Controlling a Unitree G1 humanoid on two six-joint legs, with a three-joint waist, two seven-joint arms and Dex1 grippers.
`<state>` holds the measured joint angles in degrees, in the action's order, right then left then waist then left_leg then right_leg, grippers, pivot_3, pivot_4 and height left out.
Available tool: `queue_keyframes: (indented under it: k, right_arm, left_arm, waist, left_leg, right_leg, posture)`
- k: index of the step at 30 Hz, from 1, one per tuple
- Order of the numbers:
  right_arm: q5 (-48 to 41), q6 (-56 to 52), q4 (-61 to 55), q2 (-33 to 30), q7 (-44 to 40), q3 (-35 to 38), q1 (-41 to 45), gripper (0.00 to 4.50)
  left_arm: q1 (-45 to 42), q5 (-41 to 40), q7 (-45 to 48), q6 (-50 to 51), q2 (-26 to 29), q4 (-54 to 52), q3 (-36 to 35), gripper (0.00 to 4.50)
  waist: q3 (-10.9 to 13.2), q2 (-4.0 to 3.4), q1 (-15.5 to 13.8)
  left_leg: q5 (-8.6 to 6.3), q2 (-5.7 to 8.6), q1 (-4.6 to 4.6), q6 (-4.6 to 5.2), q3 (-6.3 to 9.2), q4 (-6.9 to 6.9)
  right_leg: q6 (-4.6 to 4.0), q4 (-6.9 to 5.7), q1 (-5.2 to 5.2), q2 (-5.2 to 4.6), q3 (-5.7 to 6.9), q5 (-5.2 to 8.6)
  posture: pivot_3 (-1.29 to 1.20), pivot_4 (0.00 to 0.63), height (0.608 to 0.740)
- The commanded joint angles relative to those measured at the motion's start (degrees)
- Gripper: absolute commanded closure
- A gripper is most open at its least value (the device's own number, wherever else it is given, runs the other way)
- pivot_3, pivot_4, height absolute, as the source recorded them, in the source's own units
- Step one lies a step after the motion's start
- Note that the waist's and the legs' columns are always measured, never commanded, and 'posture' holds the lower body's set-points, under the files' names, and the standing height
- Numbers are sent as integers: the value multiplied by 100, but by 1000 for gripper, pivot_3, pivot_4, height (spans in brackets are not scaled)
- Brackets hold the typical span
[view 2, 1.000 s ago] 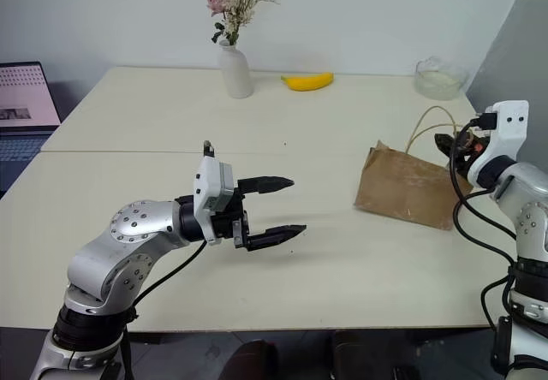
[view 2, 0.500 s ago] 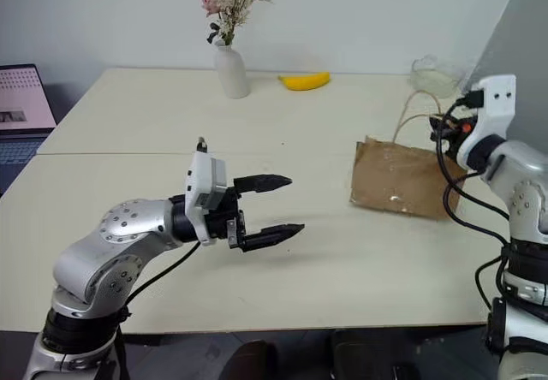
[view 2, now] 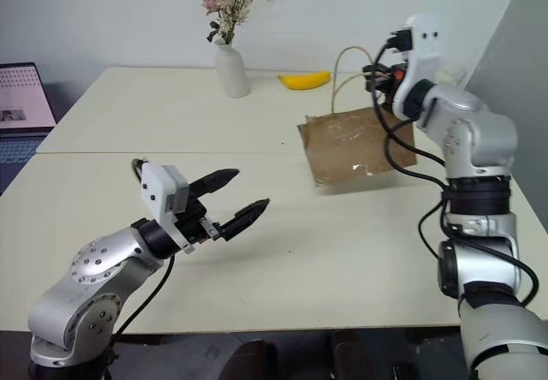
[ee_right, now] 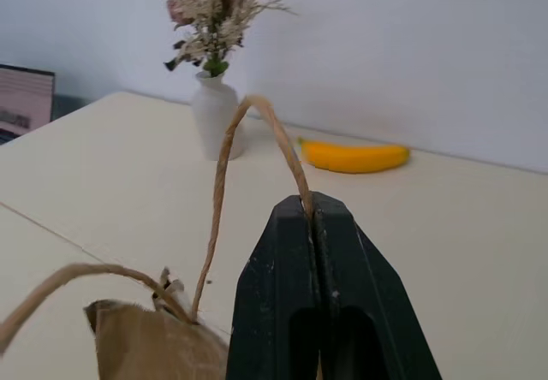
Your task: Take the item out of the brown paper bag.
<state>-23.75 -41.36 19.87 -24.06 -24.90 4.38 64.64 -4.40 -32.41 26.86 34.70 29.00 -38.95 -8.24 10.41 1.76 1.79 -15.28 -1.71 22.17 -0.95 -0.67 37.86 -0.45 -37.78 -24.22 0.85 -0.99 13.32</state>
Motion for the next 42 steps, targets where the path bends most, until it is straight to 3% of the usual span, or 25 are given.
queue_keyframes:
  k: [1, 8, 16, 22, 33, 42]
  right_arm:
    - [195, 641, 715, 493, 20, -26, 659, 4454]
    - [524, 1628, 2311, 1395, 3, -15, 1393, 4454]
    - [765, 2473, 3506, 1743, 191, 138, 1851, 4454]
    - [896, 2860, 4041, 1894, 436, 240, 1944, 4454]
    - [1194, 2552, 3511, 1744, 170, 52, 1418, 4454]
    - [1287, 1603, 2090, 1441, -141, -197, 812, 4454]
  left_arm:
    - [296, 226, -301, -280, -85, -252, -292, 0]
    - [441, 256, -476, -378, -97, -370, -471, 0]
    - [708, 484, -741, -591, -149, -192, -908, 0]
    - [691, 615, -741, -718, -136, -123, -833, 0]
    - [670, 742, -608, -825, -68, -47, -690, 0]
    - [574, 847, -393, -975, 18, 100, -678, 0]
  waist:
    - [1, -1, 2]
    - [1, -2, -12]
    - [1, -2, -9]
    - [2, -3, -2]
    - [2, -3, -3]
    - [2, -3, -6]
  left_leg:
    - [0, 0, 0, 0, -2, 0]
    - [0, -1, 3, 0, 0, 0]
    - [0, 2, 33, 0, 3, 1]
    - [0, 1, 34, 0, 7, 0]
    - [0, 0, 35, 0, 8, 1]
    - [0, 0, 35, 0, 8, 0]
  right_leg:
    - [-1, 0, 0, -1, -2, 0]
    - [-3, 0, -1, -3, 3, -1]
    - [-23, 10, -19, -12, 8, -13]
    - [-24, 10, -19, -10, 12, -14]
    - [-24, 8, -19, -11, 13, -14]
    - [-17, 8, -20, -11, 12, -9]
  posture:
    - [0, 150, 740]
    - [0, 150, 740]
    - [0, 150, 740]
    - [0, 150, 740]
    - [0, 150, 740]
    - [0, 150, 740]
